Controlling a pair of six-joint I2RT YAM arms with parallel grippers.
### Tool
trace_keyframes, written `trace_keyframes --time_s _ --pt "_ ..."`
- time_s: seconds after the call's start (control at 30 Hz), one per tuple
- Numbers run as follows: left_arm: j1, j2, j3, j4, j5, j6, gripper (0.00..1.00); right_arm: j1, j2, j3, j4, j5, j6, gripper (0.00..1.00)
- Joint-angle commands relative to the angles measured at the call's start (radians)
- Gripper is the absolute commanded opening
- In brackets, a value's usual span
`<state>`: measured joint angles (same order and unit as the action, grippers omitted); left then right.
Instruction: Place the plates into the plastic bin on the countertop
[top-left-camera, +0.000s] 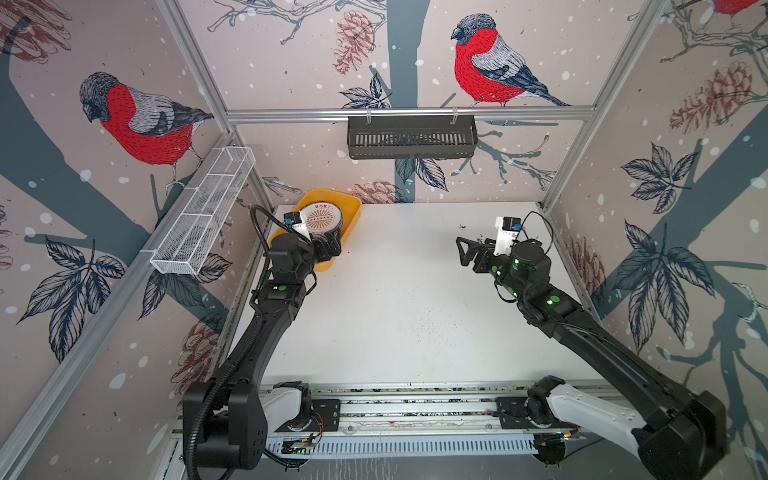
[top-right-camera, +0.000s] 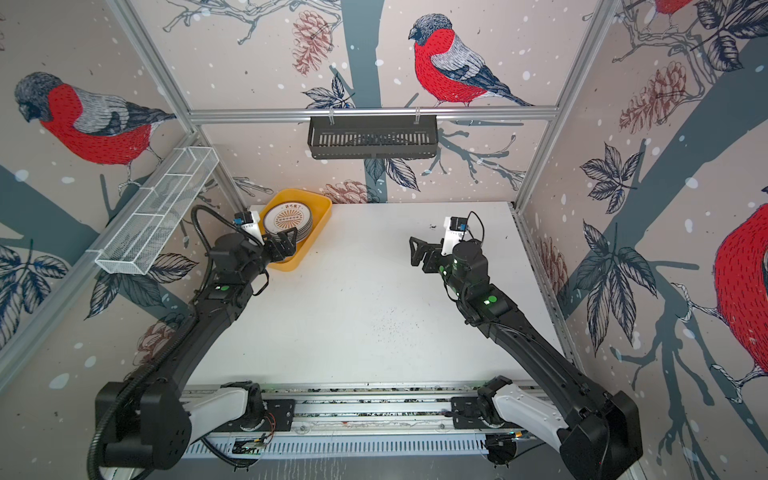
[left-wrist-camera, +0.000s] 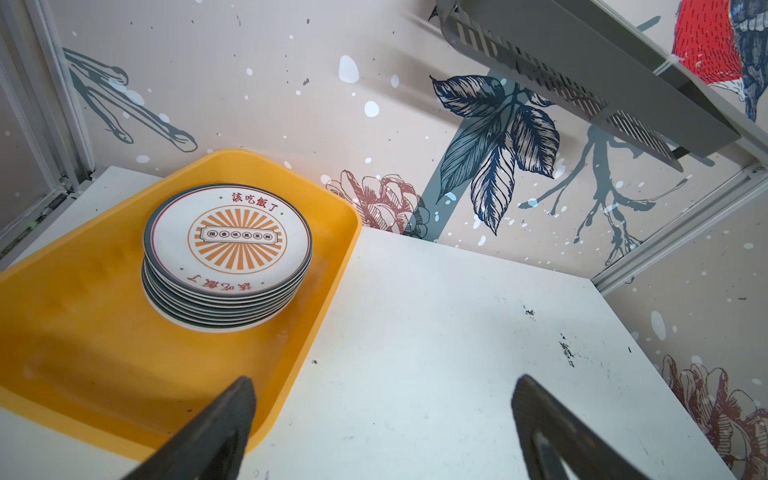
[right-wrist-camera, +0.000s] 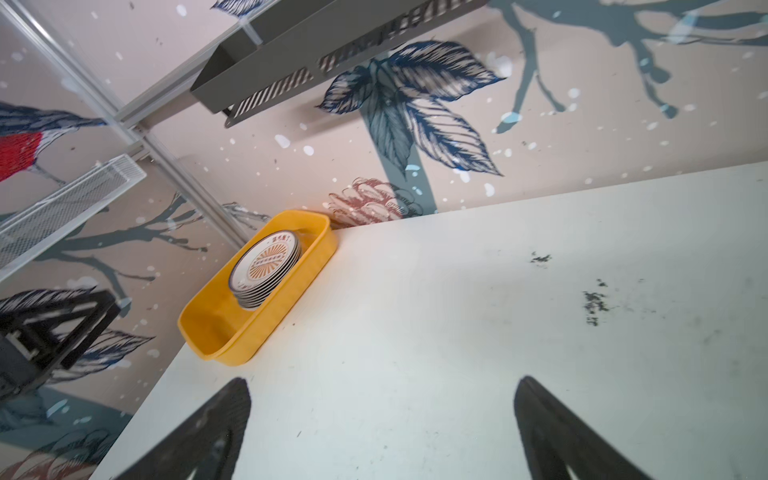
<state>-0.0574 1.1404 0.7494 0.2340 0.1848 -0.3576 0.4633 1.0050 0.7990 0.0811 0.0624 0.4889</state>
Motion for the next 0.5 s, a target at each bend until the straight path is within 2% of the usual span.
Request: trace_keyframes --time_s 0.0,0.3,0.47 --pt "-0.023 -0.043 -0.068 0.089 -0.068 0.015 0.96 -0.086 -0.054 -0.047 0.007 0.027 0.033 0.99" --pt "-0.072 -0.121 -0.216 0.071 -0.178 -0.013 0.96 -0.385 -0.143 -0.155 -0.008 -0.043 0.030 0.99" --pt "-0.077 -0.158 -0.329 0.160 -0.255 -0.007 0.96 -0.509 -0.147 -0.200 0.015 -0.032 0.002 0.99"
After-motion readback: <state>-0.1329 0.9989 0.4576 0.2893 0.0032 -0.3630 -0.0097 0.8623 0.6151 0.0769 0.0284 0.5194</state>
